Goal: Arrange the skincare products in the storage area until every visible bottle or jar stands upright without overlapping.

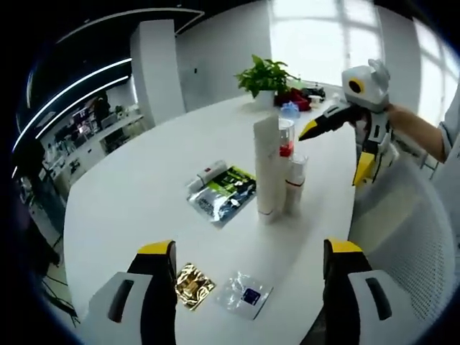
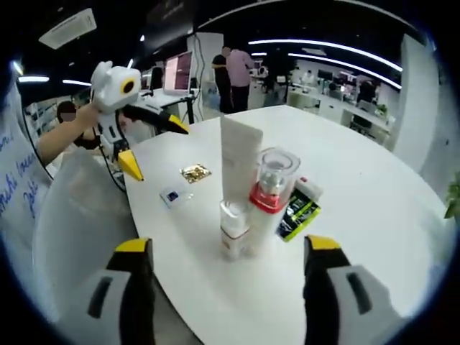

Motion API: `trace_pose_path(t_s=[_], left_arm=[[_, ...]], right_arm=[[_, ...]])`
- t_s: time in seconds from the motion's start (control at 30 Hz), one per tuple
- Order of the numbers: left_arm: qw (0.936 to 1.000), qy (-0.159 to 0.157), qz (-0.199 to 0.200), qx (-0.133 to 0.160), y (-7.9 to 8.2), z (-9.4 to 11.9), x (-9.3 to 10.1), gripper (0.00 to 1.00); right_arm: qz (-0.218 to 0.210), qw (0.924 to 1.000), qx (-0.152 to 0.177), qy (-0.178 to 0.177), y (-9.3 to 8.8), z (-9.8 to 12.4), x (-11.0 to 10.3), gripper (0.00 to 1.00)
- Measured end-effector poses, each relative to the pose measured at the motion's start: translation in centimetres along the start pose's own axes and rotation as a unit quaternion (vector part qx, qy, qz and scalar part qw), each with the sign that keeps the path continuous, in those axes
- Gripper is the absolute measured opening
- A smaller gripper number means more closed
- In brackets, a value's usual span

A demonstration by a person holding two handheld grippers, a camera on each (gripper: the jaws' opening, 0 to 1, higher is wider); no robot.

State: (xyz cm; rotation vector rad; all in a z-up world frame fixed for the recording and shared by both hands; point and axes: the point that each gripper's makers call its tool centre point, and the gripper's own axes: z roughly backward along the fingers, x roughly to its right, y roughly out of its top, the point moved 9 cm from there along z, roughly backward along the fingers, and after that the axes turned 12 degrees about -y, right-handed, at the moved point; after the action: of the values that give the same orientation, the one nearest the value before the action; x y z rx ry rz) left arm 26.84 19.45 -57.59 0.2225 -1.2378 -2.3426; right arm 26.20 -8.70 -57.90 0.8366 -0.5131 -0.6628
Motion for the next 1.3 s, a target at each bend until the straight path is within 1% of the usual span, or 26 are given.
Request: trace_pose_path(t_s=[0.13, 0.27, 0.4, 0.63, 0.73, 0.87, 0.97, 1.03, 1.2, 1.3], left_arm=[[1.0000, 0.006, 0.000, 0.001, 0.0, 0.7, 0.1, 0.86], [0.9999, 0.009, 0.002, 0.009, -0.1, 1.4, 0.1, 0.90], [0.9999, 0.013, 0.003, 0.008, -0.4, 1.9, 0.0, 0.92], [0.9999, 0.009, 0.007, 0.012, -0.6, 2.4, -0.2, 0.97], [0.9999, 0.006, 0.007, 0.014, -0.6, 2.7, -0.4, 0.97], [0.9998, 0.010, 0.008, 0.013, -0.8, 2.9, -1.0, 0.97], [0.9997, 0.013, 0.011, 0.016, -0.8, 3.2, -1.3, 0.97], [0.9997, 0.014, 0.012, 0.019, -0.9, 3.4, -1.6, 0.97], [0.9996, 0.015, 0.017, 0.019, -1.1, 3.5, -1.8, 0.97], [0.9996, 0.013, 0.018, 0.020, -1.1, 3.4, -1.8, 0.97]], right_arm=[[-0.001, 1.0000, 0.001, -0.002, 0.3, 0.3, 0.2, 0.96], [-0.001, 1.0000, 0.001, -0.003, 0.6, 0.5, 0.5, 0.99], [0.006, 1.0000, -0.002, -0.006, 0.8, 0.7, 0.8, 0.99], [0.008, 0.9999, -0.008, 0.002, 1.0, 0.9, 1.3, 0.99], [0.010, 0.9999, -0.011, 0.005, 1.2, 1.0, 1.8, 0.99], [0.019, 0.9997, -0.013, 0.000, 1.8, 1.0, 2.9, 0.99], [0.031, 0.9993, -0.018, -0.003, 2.2, 1.0, 3.6, 0.99], [0.048, 0.9985, -0.027, -0.005, 2.4, 1.0, 4.1, 0.99], [0.062, 0.9976, -0.032, -0.002, 2.9, 0.7, 5.5, 0.99], [0.071, 0.9967, -0.039, -0.001, 3.0, 0.5, 5.9, 0.99]])
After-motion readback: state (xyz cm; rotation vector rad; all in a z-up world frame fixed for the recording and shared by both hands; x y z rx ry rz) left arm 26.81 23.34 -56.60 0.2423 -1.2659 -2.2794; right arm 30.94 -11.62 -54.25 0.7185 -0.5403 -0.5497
